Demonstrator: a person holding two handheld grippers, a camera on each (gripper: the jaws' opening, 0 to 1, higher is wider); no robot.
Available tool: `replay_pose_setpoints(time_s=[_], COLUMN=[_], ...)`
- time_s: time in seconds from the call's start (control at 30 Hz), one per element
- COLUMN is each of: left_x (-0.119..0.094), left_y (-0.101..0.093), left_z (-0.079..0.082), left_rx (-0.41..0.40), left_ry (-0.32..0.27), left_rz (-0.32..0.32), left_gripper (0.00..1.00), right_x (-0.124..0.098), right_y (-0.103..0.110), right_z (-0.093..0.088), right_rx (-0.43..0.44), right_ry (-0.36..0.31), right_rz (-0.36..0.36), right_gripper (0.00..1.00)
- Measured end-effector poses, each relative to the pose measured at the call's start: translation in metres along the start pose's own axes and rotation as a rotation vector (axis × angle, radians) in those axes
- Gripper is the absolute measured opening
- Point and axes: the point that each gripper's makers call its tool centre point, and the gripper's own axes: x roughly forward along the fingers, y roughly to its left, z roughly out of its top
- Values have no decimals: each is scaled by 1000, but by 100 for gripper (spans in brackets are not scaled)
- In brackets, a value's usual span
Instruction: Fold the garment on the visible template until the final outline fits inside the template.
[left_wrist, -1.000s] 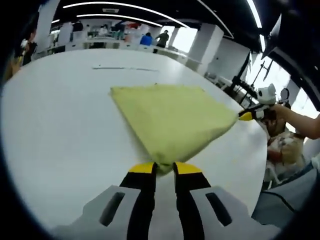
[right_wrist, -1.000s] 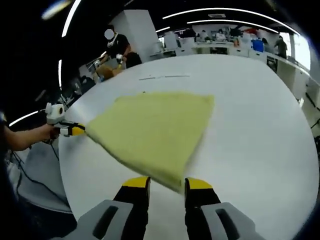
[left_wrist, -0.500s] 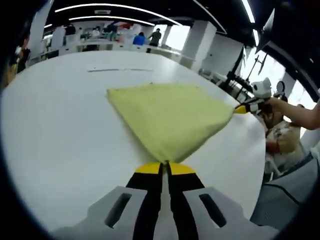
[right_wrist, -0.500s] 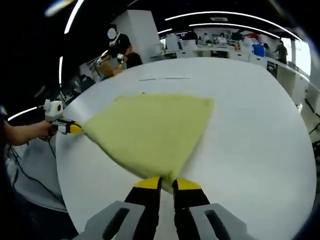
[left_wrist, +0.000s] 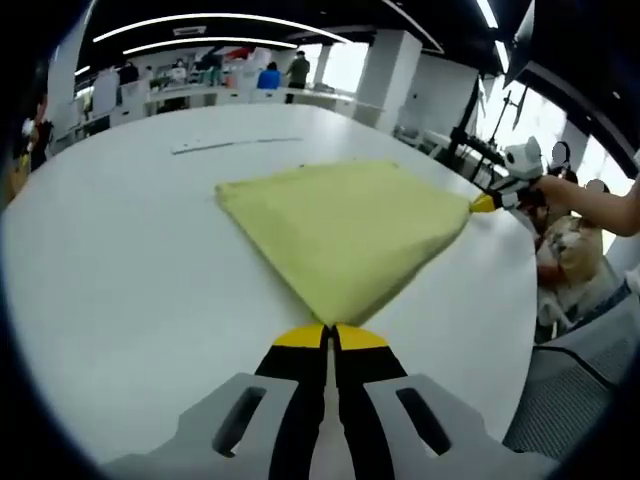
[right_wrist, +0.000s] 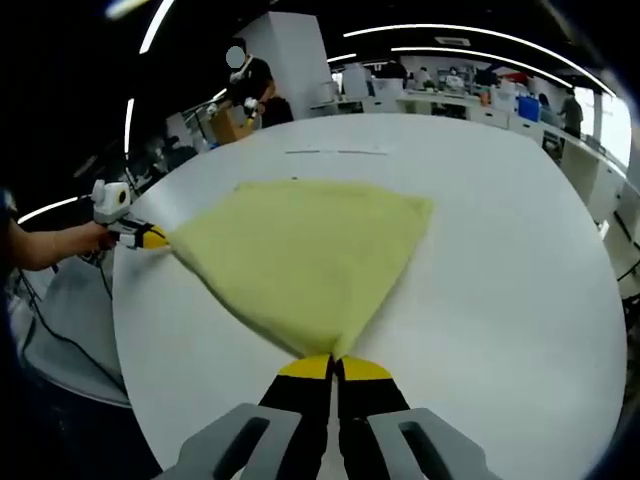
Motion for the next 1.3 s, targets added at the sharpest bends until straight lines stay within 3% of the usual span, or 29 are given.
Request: replay_pose_setpoints(time_s=[1.0, 1.3], left_x=[-22, -21], left_y=[-26, -28], left_z=[-23, -26], left_rx=[35, -32], left_ry=[33, 13], left_rz=[-18, 2], left_gripper=[0, 0], right_x=[-22, -22], right_y=[14, 15], right_z=[-30, -29], right_rx=[12, 32], right_ry=[10, -6], right_rz=[5, -23], right_gripper=[0, 0])
